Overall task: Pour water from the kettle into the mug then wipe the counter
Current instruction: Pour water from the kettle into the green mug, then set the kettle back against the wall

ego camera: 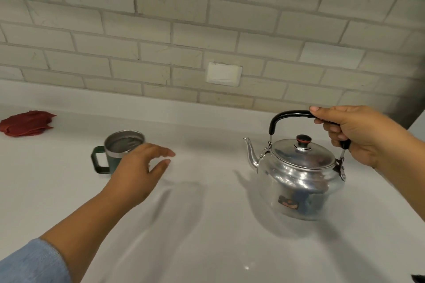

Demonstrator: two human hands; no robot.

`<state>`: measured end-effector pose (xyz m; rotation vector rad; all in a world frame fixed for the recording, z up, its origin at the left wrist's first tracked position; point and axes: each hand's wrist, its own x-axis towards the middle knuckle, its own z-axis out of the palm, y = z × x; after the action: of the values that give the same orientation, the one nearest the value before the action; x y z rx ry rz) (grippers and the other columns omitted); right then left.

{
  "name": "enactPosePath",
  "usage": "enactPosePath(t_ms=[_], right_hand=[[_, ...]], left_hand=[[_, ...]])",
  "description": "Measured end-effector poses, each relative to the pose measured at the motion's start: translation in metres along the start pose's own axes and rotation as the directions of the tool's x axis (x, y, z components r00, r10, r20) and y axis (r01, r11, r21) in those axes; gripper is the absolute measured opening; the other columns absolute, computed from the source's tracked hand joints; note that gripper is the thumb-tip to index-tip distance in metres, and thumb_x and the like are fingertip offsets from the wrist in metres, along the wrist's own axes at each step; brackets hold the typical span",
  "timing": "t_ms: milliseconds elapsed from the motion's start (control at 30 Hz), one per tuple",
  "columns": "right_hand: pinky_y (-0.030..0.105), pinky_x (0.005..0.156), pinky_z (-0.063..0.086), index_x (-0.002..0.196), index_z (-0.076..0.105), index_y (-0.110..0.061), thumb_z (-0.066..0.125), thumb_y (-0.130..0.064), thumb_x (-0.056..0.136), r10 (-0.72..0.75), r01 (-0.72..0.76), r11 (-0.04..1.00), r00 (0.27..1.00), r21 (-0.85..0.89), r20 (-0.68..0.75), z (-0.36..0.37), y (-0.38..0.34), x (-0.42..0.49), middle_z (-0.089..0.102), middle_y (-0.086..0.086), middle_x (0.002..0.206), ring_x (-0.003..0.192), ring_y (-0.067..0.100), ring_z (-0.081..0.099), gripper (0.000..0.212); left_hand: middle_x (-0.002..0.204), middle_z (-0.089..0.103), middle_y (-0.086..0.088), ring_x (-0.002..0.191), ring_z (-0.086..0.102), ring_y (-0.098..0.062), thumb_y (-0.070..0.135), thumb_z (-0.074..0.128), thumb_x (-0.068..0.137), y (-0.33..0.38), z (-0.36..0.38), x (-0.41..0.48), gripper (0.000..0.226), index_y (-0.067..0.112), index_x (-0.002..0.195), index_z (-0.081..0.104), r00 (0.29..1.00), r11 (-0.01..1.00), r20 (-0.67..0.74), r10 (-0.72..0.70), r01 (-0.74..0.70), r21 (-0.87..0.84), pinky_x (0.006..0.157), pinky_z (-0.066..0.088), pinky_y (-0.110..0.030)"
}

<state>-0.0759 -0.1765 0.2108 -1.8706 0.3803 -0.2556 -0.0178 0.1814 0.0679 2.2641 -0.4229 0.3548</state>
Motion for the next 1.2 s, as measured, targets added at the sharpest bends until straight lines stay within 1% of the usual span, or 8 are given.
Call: enactPosePath(t_ms=[167, 367, 533, 700, 833, 1000, 1100, 1200], right_hand=[[0.026, 0.051, 0.022, 0.076, 0.065, -0.011, 0.074, -0.045, 0.069, 0.037, -0.037, 0.999, 0.998, 0.002, -0.056, -0.059, 0.033, 0.039, 0.037, -0.009, 0.041, 0.041, 0.008, 0.026, 0.035], [0.024, 0.055, 0.029, 0.070, 0.064, -0.012, 0.075, -0.058, 0.045, 0.029, -0.033, 0.999, 0.990, -0.022, -0.141, -0.098, 0.068, 0.098, 0.046, -0.001, 0.059, 0.055, 0.013, 0.034, 0.053], [0.040, 0.092, 0.042, 0.069, 0.065, -0.018, 0.072, -0.063, 0.065, 0.081, -0.087, 0.996, 0.965, -0.014, -0.248, -0.124, 0.103, 0.155, 0.064, 0.007, 0.097, 0.095, 0.022, 0.055, 0.046], [0.043, 0.086, 0.039, 0.070, 0.062, -0.019, 0.068, -0.065, 0.069, 0.140, -0.144, 0.990, 0.940, 0.010, -0.310, -0.141, 0.118, 0.204, 0.065, 0.005, 0.099, 0.099, 0.020, 0.055, 0.047], [0.037, 0.078, 0.039, 0.071, 0.063, -0.017, 0.072, -0.057, 0.070, 0.166, -0.165, 0.986, 0.915, 0.034, -0.367, -0.150, 0.128, 0.230, 0.063, 0.004, 0.095, 0.092, 0.017, 0.055, 0.042], [0.023, 0.066, 0.042, 0.114, 0.063, -0.010, 0.067, -0.044, 0.079, 0.128, -0.118, 0.992, 0.929, 0.049, -0.348, -0.160, 0.150, 0.242, 0.057, -0.009, 0.078, 0.066, 0.004, 0.052, 0.049], [0.018, 0.056, 0.041, 0.121, 0.060, -0.010, 0.065, -0.045, 0.080, 0.123, -0.107, 0.992, 0.923, 0.065, -0.365, -0.163, 0.159, 0.243, 0.055, -0.013, 0.076, 0.063, 0.000, 0.051, 0.054], [0.022, 0.064, 0.045, 0.121, 0.059, -0.010, 0.063, -0.052, 0.077, 0.127, -0.106, 0.991, 0.920, 0.076, -0.371, -0.170, 0.168, 0.248, 0.055, -0.013, 0.075, 0.063, 0.002, 0.052, 0.062]], left_hand=[[0.100, 0.062, 0.020, 0.094, 0.060, 0.001, 0.032, 0.060, 0.087, 0.022, 0.049, -0.007, 0.015, 0.045, 0.093, 0.063, 0.985, 0.997, 0.158, -0.069, 0.062, 0.051, 0.081, 0.048, -0.021], [0.117, 0.056, 0.017, 0.104, 0.055, -0.004, 0.041, 0.057, 0.087, 0.032, 0.103, -0.010, 0.025, 0.039, 0.112, 0.060, 0.927, 0.965, 0.353, -0.124, 0.029, 0.262, 0.089, 0.042, -0.018], [0.142, 0.038, 0.014, 0.125, 0.043, -0.011, 0.058, 0.054, 0.082, 0.028, 0.123, -0.010, 0.061, 0.032, 0.136, 0.044, 0.888, 0.871, 0.385, -0.250, 0.033, 0.489, 0.100, 0.041, -0.026], [0.140, 0.036, 0.020, 0.120, 0.046, -0.004, 0.061, 0.056, 0.079, 0.025, 0.124, -0.002, 0.065, 0.038, 0.138, 0.041, 0.861, 0.845, 0.435, -0.265, -0.010, 0.535, 0.097, 0.039, -0.018], [0.130, 0.041, 0.023, 0.112, 0.050, -0.001, 0.053, 0.065, 0.076, 0.022, 0.123, 0.005, 0.059, 0.043, 0.131, 0.047, 0.854, 0.839, 0.447, -0.266, -0.024, 0.544, 0.088, 0.039, -0.013], [0.119, 0.041, 0.027, 0.111, 0.048, -0.002, 0.054, 0.069, 0.072, 0.011, 0.124, 0.005, 0.060, 0.043, 0.128, 0.050, 0.861, 0.865, 0.438, -0.257, 0.003, 0.503, 0.090, 0.041, -0.018], [0.111, 0.040, 0.030, 0.106, 0.050, -0.002, 0.054, 0.072, 0.068, 0.006, 0.124, 0.003, 0.060, 0.042, 0.124, 0.054, 0.870, 0.877, 0.430, -0.240, 0.004, 0.481, 0.087, 0.043, -0.020], [0.106, 0.039, 0.034, 0.098, 0.051, -0.002, 0.055, 0.073, 0.066, -0.002, 0.126, -0.001, 0.059, 0.043, 0.121, 0.056, 0.890, 0.882, 0.406, -0.209, -0.008, 0.472, 0.081, 0.044, -0.021]])
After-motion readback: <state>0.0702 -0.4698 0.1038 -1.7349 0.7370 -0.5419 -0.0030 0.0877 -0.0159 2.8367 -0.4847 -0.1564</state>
